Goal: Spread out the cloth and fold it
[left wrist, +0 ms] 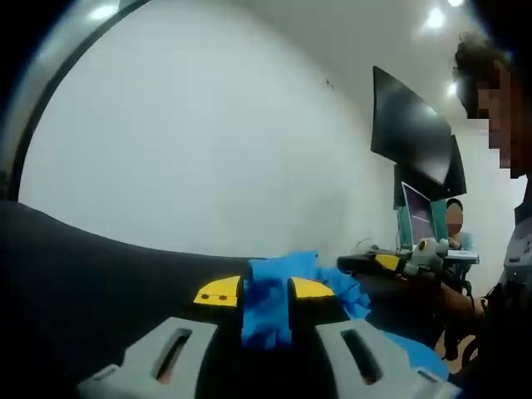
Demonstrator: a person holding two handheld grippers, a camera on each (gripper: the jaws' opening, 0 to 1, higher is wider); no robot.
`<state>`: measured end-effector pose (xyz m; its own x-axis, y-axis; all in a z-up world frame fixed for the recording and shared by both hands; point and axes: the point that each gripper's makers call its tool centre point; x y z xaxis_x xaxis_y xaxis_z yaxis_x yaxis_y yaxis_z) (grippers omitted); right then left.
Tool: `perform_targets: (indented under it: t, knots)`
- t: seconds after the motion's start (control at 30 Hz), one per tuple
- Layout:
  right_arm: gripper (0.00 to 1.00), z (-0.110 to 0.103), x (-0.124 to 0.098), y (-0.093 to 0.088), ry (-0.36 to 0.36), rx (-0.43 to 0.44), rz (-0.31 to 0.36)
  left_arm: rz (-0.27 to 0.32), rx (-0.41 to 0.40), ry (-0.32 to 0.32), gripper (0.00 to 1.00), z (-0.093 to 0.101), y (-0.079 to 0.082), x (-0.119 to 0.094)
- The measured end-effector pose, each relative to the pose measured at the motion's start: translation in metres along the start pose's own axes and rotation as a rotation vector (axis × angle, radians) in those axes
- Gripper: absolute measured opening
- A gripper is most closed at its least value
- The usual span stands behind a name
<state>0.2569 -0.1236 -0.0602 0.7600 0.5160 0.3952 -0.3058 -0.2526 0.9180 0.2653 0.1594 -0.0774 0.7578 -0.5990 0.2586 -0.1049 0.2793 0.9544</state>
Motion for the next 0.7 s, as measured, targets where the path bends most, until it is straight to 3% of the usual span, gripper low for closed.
perform_targets:
  t: [0.1,0.17,0.3,0.4,0.5,0.53,0.6,0.63,0.7]
  knots:
    - [0.2,0.008,-0.003,0.005,-0.033,0.026,0.028,-0.022,0.051,-0.001,0.25,0.003,-0.004,0.002]
    - [0.2,0.008,-0.003,0.005,-0.027,0.04,0.029,-0.079,0.099,-0.031,0.25,0.009,-0.014,0.003]
    - [0.21,0.002,-0.001,0.0,-0.011,0.011,0.001,-0.11,0.084,-0.057,0.24,0.02,-0.015,0.007]
    - [0.21,-0.004,-0.002,0.0,0.014,-0.01,-0.005,-0.178,0.129,-0.125,0.26,0.049,-0.013,-0.004]
    - [0.21,-0.007,-0.002,0.002,0.028,-0.017,0.005,-0.321,0.033,-0.167,0.47,0.082,-0.024,-0.018]
    - [0.21,-0.006,-0.002,0.002,0.027,-0.016,0.006,-0.387,0.04,-0.146,0.57,0.085,-0.034,-0.023]
    - [0.21,-0.005,-0.003,0.003,0.02,-0.007,0.014,-0.452,0.063,-0.141,0.83,0.092,-0.047,-0.028]
    - [0.21,-0.004,-0.003,0.004,0.02,0.002,0.021,-0.485,0.074,-0.119,0.89,0.093,-0.054,-0.03]
    - [0.21,-0.004,-0.003,0.006,0.022,0.014,0.028,-0.514,0.132,-0.088,0.9,0.093,-0.064,-0.028]
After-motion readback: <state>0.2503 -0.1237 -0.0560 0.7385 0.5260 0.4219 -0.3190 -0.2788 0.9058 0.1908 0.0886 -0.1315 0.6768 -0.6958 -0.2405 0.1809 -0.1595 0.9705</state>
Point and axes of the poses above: the point that each gripper's makers call its tool centre point, and the gripper's own axes: x roughly forward along the fingers, z roughly to its right, y roughly out of its top, and after that the axes turned 4 degrees about z, right-handed
